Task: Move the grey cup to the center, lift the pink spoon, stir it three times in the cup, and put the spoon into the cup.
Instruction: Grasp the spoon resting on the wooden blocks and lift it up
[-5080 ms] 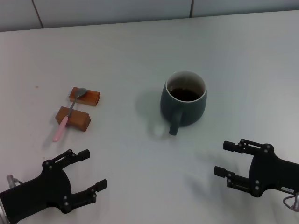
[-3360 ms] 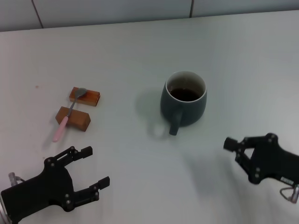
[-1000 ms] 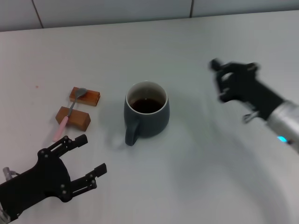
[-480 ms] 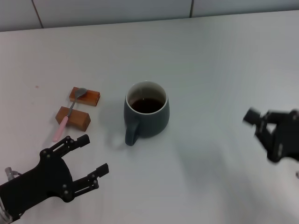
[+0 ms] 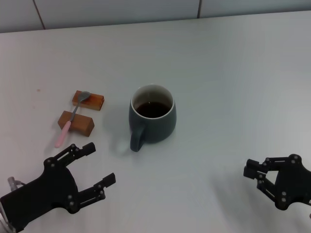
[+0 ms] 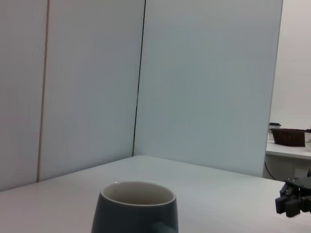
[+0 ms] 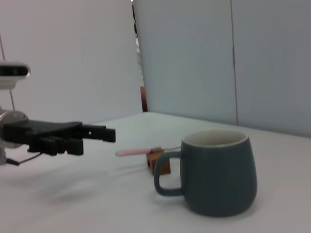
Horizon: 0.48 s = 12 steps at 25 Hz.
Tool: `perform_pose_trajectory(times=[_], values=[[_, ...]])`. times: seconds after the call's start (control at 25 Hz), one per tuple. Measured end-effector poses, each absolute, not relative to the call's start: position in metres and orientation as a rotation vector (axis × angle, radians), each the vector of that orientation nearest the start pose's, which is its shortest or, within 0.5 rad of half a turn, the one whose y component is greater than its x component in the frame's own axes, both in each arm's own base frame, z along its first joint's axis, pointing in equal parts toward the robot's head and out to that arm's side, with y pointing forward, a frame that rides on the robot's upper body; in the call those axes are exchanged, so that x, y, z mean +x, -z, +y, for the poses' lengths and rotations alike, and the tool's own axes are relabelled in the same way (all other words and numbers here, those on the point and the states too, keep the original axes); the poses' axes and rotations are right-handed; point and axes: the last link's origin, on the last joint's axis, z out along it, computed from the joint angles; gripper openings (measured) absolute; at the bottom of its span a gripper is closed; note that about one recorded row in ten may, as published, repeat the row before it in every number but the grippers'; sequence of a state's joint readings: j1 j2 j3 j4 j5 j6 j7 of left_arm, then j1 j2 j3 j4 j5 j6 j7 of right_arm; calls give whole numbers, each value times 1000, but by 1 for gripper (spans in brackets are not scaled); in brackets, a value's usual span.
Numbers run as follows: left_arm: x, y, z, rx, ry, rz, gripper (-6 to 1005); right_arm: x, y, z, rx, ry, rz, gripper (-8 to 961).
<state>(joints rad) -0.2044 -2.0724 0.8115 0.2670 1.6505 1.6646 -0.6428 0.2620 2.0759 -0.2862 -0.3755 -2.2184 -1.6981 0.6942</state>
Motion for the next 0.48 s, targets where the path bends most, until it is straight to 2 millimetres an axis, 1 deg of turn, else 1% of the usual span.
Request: perform_pose_trajectory(times=[0.32,0.48], values=[[-324,42,197,-2478,954,-412,834,348,23,202,-2540,-749,412,152],[-324,42,197,-2478,953,-412,834,347,24,203,-2541,-753,408,345]])
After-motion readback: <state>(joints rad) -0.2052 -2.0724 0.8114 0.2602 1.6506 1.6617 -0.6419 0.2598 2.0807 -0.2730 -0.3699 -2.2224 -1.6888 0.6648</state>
